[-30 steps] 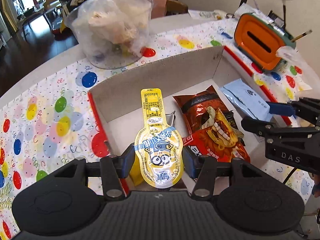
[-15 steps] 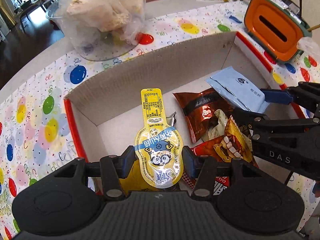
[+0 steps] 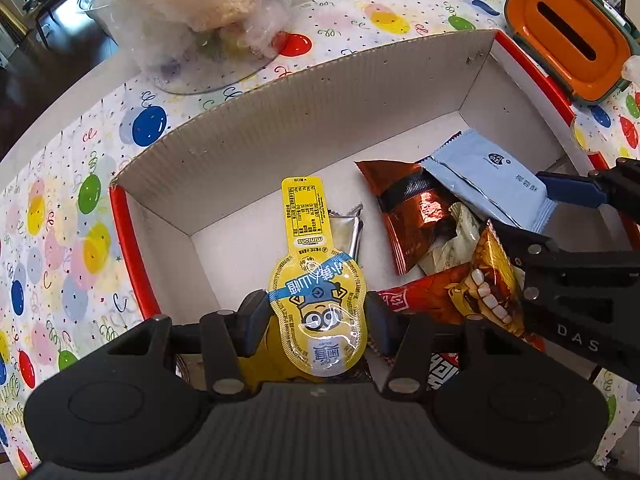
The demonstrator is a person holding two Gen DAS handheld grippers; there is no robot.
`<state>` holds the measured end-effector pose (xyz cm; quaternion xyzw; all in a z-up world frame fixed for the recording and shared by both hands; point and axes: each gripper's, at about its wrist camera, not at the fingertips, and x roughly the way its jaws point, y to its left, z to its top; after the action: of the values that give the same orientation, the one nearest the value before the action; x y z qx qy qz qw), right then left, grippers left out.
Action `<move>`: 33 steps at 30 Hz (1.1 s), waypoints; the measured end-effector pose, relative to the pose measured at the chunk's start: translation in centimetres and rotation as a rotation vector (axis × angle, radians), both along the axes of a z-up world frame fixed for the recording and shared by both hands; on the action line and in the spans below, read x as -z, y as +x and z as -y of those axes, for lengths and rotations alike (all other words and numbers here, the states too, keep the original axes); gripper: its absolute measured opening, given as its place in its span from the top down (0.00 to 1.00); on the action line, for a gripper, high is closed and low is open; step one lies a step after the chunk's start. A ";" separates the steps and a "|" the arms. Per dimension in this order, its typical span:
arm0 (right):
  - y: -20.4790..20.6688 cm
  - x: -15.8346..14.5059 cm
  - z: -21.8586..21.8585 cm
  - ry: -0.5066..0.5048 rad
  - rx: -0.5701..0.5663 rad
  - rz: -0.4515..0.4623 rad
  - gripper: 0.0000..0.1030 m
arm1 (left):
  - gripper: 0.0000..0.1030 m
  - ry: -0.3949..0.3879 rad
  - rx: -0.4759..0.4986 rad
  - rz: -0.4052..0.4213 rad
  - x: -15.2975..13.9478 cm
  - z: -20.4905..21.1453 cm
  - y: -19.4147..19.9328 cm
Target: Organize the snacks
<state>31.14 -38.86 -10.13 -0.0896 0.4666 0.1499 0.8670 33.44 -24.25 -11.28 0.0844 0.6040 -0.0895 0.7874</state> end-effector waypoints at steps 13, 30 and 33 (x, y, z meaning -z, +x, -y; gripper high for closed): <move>-1.5 -1.6 0.7 0.040 0.004 0.035 0.39 | 0.44 -0.067 -0.040 0.065 -1.9 -1.0 -1.4; -6.6 -6.6 1.4 0.218 0.024 0.153 0.15 | 0.36 -0.173 -0.065 0.234 -6.7 -3.8 -6.5; -7.6 -7.4 1.0 0.225 0.018 0.183 0.14 | 0.32 -0.196 -0.060 0.275 -7.8 -4.3 -7.9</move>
<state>23.49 -39.89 -2.75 -0.0010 0.3666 0.1844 0.9119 25.58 -19.94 -3.49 0.0004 0.4813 -0.1121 0.8694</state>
